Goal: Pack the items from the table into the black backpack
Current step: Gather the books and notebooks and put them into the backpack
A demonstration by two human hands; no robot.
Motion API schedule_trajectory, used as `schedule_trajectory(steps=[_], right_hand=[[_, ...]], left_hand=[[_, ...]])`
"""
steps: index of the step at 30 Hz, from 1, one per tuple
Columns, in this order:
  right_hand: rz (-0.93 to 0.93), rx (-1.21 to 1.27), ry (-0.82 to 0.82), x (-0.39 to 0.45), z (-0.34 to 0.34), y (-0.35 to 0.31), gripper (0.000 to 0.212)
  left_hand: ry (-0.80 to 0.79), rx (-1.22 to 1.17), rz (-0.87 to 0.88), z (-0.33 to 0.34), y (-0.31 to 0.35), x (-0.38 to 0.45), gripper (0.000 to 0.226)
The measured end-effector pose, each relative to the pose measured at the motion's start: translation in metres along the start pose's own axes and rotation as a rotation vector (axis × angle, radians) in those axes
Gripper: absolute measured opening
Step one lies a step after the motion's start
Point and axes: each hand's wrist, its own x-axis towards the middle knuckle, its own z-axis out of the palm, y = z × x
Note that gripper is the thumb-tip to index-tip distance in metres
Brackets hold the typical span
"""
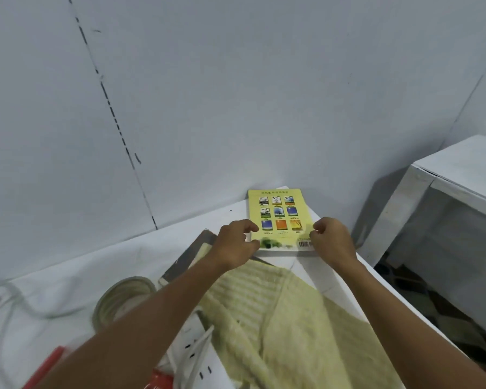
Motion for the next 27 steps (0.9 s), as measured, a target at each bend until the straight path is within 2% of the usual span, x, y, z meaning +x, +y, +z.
schedule_trajectory(steps=[4,7,9,13,16,19,23,25,27], right_hand=[[0.115,0.037,-0.043,0.011,0.013,0.006,0.016],[0.243,0.213,-0.074,0.020,0.015,0.007,0.027],[0.317,0.345,-0.127,0.022,0.011,0.008,0.023],[0.363,0.456,-0.168,0.020,0.004,0.007,0.029],[0.522,0.815,-0.215,0.013,-0.009,0.003,0.032],[0.614,1.120,-0.298,0.001,-0.022,-0.011,0.022],[0.444,1.137,-0.252,-0.019,-0.036,-0.042,0.025],[0.268,1.071,-0.145,-0.034,-0.043,-0.063,0.027],[0.030,1.008,-0.033,-0.060,-0.054,-0.086,0.034]], left_hand=[[0.093,-0.016,-0.093,0.026,0.002,0.017,0.032],[0.184,-0.061,-0.143,0.033,0.002,0.018,0.029],[0.186,-0.078,-0.168,0.033,0.003,0.018,0.026],[0.144,-0.146,-0.192,0.030,0.006,0.013,0.023],[0.104,-0.231,-0.211,0.027,0.009,0.007,0.024],[0.049,-0.343,-0.234,0.019,0.013,-0.002,0.019],[0.022,-0.441,-0.210,-0.001,0.024,-0.018,0.013],[0.037,-0.444,-0.158,-0.015,0.038,-0.025,0.020],[0.034,-0.583,-0.101,-0.033,0.059,-0.039,0.023]])
